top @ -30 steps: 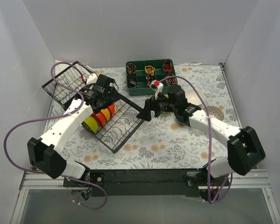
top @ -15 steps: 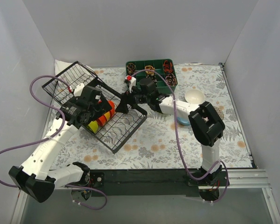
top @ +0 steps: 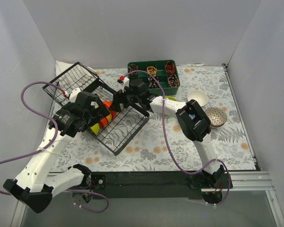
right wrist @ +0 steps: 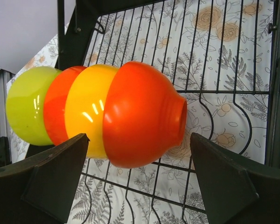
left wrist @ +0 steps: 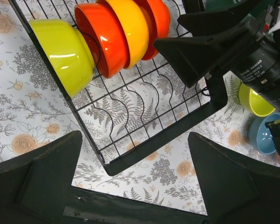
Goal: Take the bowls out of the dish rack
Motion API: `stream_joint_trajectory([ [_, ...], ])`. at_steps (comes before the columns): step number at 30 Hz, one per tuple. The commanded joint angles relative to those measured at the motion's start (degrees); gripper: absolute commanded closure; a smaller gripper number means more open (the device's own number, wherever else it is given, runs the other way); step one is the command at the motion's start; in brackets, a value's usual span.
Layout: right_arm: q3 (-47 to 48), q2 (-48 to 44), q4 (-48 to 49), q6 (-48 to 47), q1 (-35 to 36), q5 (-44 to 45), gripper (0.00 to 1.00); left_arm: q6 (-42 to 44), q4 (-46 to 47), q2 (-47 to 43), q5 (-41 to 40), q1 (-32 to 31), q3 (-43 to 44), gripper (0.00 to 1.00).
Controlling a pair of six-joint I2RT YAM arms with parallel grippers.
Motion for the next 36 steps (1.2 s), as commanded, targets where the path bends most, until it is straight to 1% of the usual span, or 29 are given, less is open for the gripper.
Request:
stream_joint_trajectory([
  [1,4.3,2.7,2.5,1.7,0.2,0.7,0.03,-0.3,-1.2,-2.1,0.0,0.3,-1.0,0.02],
  [12,6.0,5.8,2.6,3.2,0.5,-5.6,0.13,-0.6,-0.9,-3.6,0.4,0.3,-2.9,0.02],
  [14,6.3,6.2,2.6,3.1,0.5,-6.7,0.19,-0.7,-0.6,-3.8,0.6,0.3,-3.5,0.02],
  [17,6.3,6.1,2.6,3.1,0.5,-8.0,0.34,-0.8,-0.3,-4.0,0.7,0.3,-4.0,0.02],
  [18,6.3,5.9,2.6,3.0,0.5,-8.4,0.44,-0.8,-0.4,-4.0,0.7,0.3,-4.0,0.02],
  [20,5.9,5.1,2.5,2.5,0.5,-8.5,0.53,-0.8,-0.2,-4.3,0.7,0.3,-4.2,0.02],
  [21,5.9,4.7,2.5,2.2,0.5,-8.5,0.63,-0.7,-0.1,-4.3,0.6,0.3,-4.2,0.02],
  [22,5.7,3.8,2.5,1.8,0.5,-8.4,0.69,-0.8,0.1,-4.5,0.6,0.3,-4.4,0.02],
  [23,5.6,2.8,2.5,1.2,0.5,-8.1,0.8,-0.8,0.1,-4.5,0.5,0.3,-4.2,0.02],
  [26,4.9,0.7,2.2,-0.6,0.6,-7.0,0.97,-0.6,0.4,-4.6,0.4,0.3,-4.3,0.02],
  [27,4.8,0.1,1.5,-1.3,0.7,-6.4,0.99,-0.6,0.7,-4.6,0.3,0.3,-4.3,0.02],
  [33,4.7,-3.1,-3.7,-8.3,1.7,-1.0,0.99,-0.5,1.5,-5.2,0.1,0.3,-4.3,0.02],
  [36,4.2,-4.9,-4.6,-10.9,2.4,1.9,0.99,-0.5,1.7,-5.6,-0.1,0.3,-4.5,0.02],
])
